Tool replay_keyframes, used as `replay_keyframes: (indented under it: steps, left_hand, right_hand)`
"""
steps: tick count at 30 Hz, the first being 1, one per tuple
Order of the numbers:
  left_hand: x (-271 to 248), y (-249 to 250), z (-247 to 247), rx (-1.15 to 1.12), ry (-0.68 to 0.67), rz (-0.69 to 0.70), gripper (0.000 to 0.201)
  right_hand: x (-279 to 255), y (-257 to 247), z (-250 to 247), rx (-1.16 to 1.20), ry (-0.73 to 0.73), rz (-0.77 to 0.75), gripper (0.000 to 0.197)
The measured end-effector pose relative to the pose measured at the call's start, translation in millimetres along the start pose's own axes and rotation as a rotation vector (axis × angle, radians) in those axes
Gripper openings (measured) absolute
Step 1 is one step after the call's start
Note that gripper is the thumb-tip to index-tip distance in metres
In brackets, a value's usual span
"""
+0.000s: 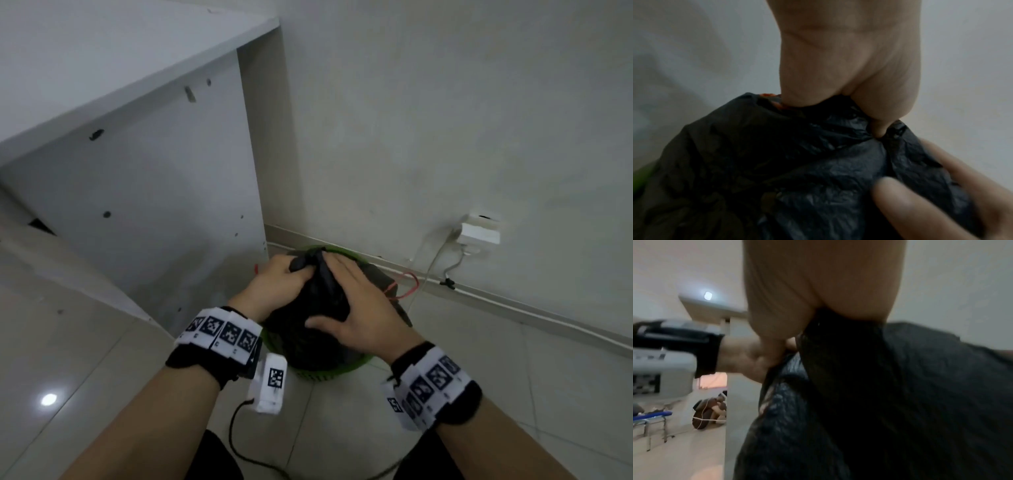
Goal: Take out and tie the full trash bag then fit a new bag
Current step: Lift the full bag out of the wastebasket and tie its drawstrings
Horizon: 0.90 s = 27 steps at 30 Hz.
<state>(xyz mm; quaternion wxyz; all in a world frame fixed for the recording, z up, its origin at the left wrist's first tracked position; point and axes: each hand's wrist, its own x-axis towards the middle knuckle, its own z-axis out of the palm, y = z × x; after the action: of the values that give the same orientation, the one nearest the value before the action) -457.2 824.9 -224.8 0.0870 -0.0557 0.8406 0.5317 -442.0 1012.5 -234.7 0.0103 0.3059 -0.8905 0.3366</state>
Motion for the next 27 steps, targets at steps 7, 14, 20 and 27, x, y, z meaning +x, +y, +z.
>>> replay_keyframes:
  steps: [7,14,20,27]
  left_hand:
    - [-9.9,-32.1,-3.1,0.468,-0.026,0.361,0.094]
    - [15.8,-50.3,3.7,0.684,-0.051,0.182,0.038]
    - [31.0,-56.1,-7.9,0.772,0.101,0.063,0.053]
    - [30.3,-29.8,-22.9,0.969,0.169,0.007,0.084]
  right_hand:
    - [42.1,33.2,2.4,0.188,-0.057,0.362,0.022]
    - [23.3,31.7,-13.5,-0.319,-0.271,0.301,0.049]
    - [0.9,32.7,-39.4,-0.539,-0.157,0.326,0.027]
    - [2.4,-22.4,28.3,0.664,-0.074,0.762,0.045]
